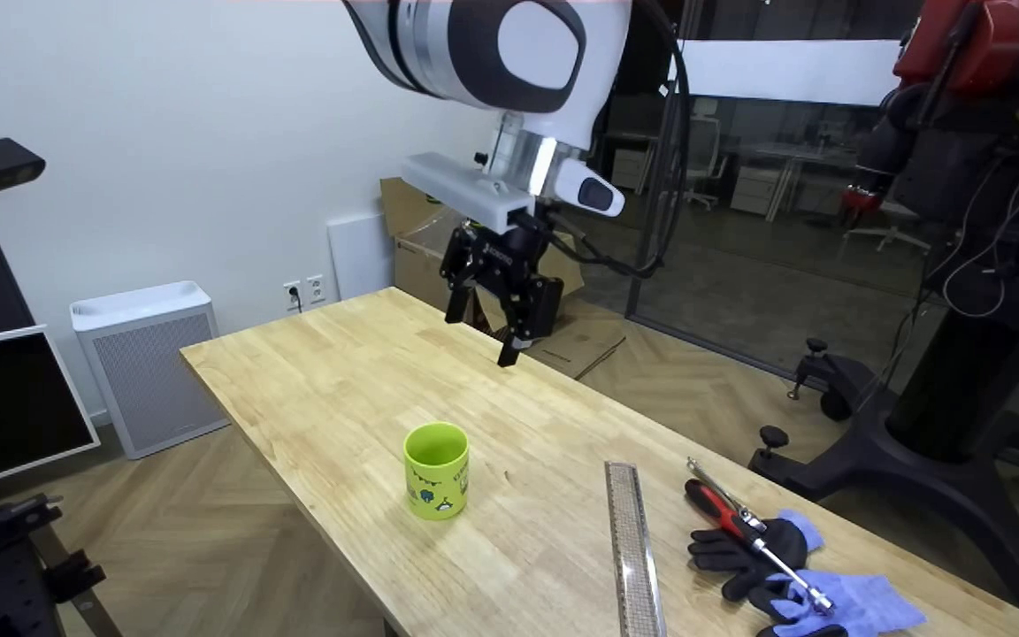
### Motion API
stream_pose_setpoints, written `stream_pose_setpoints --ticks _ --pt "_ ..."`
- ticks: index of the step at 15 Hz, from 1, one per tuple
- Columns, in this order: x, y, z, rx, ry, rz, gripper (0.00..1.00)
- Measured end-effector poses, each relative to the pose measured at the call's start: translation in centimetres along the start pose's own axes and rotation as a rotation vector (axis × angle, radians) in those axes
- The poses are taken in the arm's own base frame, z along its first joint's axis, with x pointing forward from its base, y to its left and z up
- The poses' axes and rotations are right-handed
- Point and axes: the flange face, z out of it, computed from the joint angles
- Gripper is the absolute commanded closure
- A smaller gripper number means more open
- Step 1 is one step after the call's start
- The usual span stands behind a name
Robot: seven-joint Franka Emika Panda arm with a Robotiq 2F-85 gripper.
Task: Move the mug backwards
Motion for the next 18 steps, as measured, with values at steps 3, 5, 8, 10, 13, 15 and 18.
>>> stream_pose_setpoints --ticks 3,5,8,10,13,15,18 --pt "0.0 -0.7 0.5 -0.055 0.012 -0.022 0.0" --pt "-0.1 -2.7 1.7 -0.13 0.045 -0.041 0.0" --pt "-1.0 -7.3 4.8 -0.235 0.12 -0.059 0.0" --pt "-2.1 -10.1 7.0 -0.269 0.173 -0.066 0.0" --pt "-4.0 -12.6 10.1 -0.243 0.249 -0.051 0.0" --pt "-5.3 -13.0 11.9 -0.209 0.28 -0.034 0.0" --pt "-6.6 -12.5 13.4 -0.183 0.284 -0.014 0.0"
